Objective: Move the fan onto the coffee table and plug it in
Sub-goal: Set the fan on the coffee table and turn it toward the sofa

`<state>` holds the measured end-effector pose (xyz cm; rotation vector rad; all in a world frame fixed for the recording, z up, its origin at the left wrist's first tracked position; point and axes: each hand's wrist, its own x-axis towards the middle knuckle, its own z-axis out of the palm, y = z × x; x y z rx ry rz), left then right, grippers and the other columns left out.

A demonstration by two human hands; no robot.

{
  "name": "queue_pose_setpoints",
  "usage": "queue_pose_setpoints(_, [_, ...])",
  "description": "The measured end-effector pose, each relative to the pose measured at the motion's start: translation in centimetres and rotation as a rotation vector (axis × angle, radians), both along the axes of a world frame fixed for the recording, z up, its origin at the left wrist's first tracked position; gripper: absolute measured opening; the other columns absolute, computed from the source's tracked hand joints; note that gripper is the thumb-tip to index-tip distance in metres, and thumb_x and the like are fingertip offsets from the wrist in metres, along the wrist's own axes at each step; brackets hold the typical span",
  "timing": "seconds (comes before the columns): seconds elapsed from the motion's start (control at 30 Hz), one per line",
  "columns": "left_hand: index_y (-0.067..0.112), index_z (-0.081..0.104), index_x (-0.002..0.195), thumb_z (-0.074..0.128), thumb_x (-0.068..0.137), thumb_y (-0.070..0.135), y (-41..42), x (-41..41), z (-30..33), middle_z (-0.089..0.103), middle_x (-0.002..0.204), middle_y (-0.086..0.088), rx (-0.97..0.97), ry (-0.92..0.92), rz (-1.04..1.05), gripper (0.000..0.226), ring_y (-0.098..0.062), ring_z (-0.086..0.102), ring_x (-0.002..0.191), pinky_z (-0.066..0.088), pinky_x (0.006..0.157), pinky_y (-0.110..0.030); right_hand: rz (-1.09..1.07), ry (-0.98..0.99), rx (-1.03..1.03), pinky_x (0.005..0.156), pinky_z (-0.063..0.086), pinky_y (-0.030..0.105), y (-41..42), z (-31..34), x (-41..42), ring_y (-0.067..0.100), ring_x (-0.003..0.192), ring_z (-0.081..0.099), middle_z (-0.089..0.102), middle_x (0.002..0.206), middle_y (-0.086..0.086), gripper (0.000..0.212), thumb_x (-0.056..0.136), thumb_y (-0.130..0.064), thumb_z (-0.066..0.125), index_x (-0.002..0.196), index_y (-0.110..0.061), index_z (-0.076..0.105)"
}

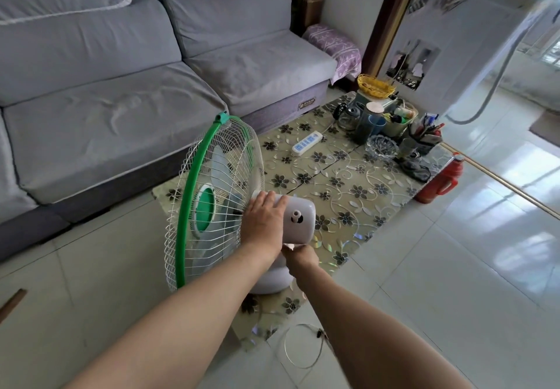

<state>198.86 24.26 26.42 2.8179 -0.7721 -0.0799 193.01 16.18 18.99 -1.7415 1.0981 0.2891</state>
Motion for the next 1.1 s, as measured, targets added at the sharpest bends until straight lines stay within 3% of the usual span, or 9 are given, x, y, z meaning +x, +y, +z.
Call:
queue_pose_setpoints(0.17, [0.02, 0.022, 0.155, 0.066, 0.088, 0.011, 0.1, -1.0, 0.4, 0.022, 0.161, -0.012, 0.016, 0.005, 0.062, 0.08, -0.031, 0.017, 0.15, 0.014, 0.124, -0.04, 0.111, 0.044, -0.05, 0.061, 0.04, 0.03, -2.8, 3.0, -2.9, 0.022, 0.061, 0.049, 0.055, 0.067, 0.008, 0.023, 0.081, -0.026, 0.068, 0.07, -0.007, 0.063])
queue_pose_setpoints(0.37, [0.013, -0.002, 0.158, 0.067, 0.089, 0.029, -1.1, -5.5, 1.9, 0.006, 0.164, -0.015, 0.06, 0.091, 0.196, 0.099, -0.032, 0.004, 0.152, 0.007, 0.125, -0.043, 0.266, 0.031, -0.086, 0.063, 0.054, 0.028, -7.2, 8.3, -5.3, 0.012, 0.056, 0.055, 0.065, 0.071, 0.004, 0.027, 0.082, -0.019, 0.072, 0.1, 0.001, 0.072])
queue_pose_setpoints(0.47, [0.016, -0.006, 0.157, 0.062, 0.091, 0.031, -2.5, -8.8, 3.2, -0.002, 0.166, -0.011, 0.021, 0.219, 0.329, 0.096, -0.03, 0.0, 0.153, 0.01, 0.124, -0.045, 0.403, -0.018, -0.178, 0.046, 0.045, 0.013, -9.3, 11.2, -6.6, 0.003, 0.055, 0.056, 0.071, 0.087, 0.002, 0.033, 0.087, -0.023, 0.07, 0.115, -0.006, 0.067])
queue_pose_setpoints(0.6, [0.013, -0.001, 0.158, 0.07, 0.086, 0.035, -4.6, -12.6, 5.8, 0.015, 0.163, -0.013, -0.135, 0.331, 0.618, 0.103, -0.035, 0.028, 0.144, 0.036, 0.11, -0.045, 0.597, -0.124, -0.301, 0.074, 0.056, 0.025, -11.6, 14.7, -8.4, 0.015, 0.086, 0.067, 0.067, 0.124, 0.009, 0.047, 0.087, -0.026, 0.07, 0.129, -0.01, 0.06])
queue_pose_setpoints(0.77, [0.007, -0.006, 0.157, 0.069, 0.086, 0.041, -7.8, -15.3, 8.8, 0.01, 0.164, -0.015, -0.239, 0.421, 0.866, 0.109, -0.034, 0.026, 0.145, 0.029, 0.114, -0.043, 0.752, -0.255, -0.361, 0.087, 0.059, 0.041, -14.4, 18.1, -9.0, 0.025, 0.096, 0.071, 0.065, 0.124, 0.012, 0.053, 0.085, -0.026, 0.073, 0.132, -0.01, 0.056])
queue_pose_setpoints(0.9, [0.005, -0.007, 0.156, 0.068, 0.083, 0.051, -9.7, -14.1, 9.1, 0.003, 0.164, -0.018, -0.212, 0.448, 0.929, 0.115, -0.034, 0.02, 0.148, 0.028, 0.115, -0.041, 0.874, -0.314, -0.477, 0.095, 0.055, 0.038, -15.0, 19.1, -7.4, 0.025, 0.113, 0.064, 0.062, 0.132, 0.011, 0.06, 0.083, -0.031, 0.074, 0.136, -0.013, 0.055])
queue_pose_setpoints(0.97, [0.004, -0.005, 0.156, 0.069, 0.08, 0.055, -10.4, -12.8, 8.9, 0.005, 0.164, -0.019, -0.187, 0.439, 0.967, 0.118, -0.036, 0.019, 0.148, 0.029, 0.114, -0.042, 0.92, -0.347, -0.505, 0.09, 0.055, 0.032, -15.1, 19.4, -6.2, 0.023, 0.112, 0.064, 0.064, 0.13, 0.009, 0.059, 0.082, -0.032, 0.075, 0.135, -0.014, 0.056])
queue_pose_setpoints(1.03, [0.004, -0.002, 0.156, 0.072, 0.077, 0.057, -11.1, -11.4, 9.0, 0.01, 0.162, -0.02, -0.182, 0.42, 1.027, 0.121, -0.037, 0.021, 0.147, 0.033, 0.112, -0.045, 0.945, -0.366, -0.503, 0.07, 0.054, 0.023, -15.4, 19.7, -4.9, 0.021, 0.094, 0.068, 0.068, 0.122, 0.007, 0.057, 0.081, -0.032, 0.076, 0.133, -0.016, 0.059])
queue_pose_setpoints(1.1, [0.006, 0.007, 0.156, 0.075, 0.076, 0.05, -11.8, -9.7, 9.5, 0.022, 0.157, -0.021, -0.199, 0.378, 1.101, 0.114, -0.037, 0.032, 0.141, 0.04, 0.106, -0.046, 0.989, -0.383, -0.543, 0.071, 0.052, 0.022, -15.9, 20.4, -3.5, 0.022, 0.093, 0.067, 0.068, 0.12, 0.008, 0.055, 0.081, -0.033, 0.077, 0.13, -0.015, 0.06])
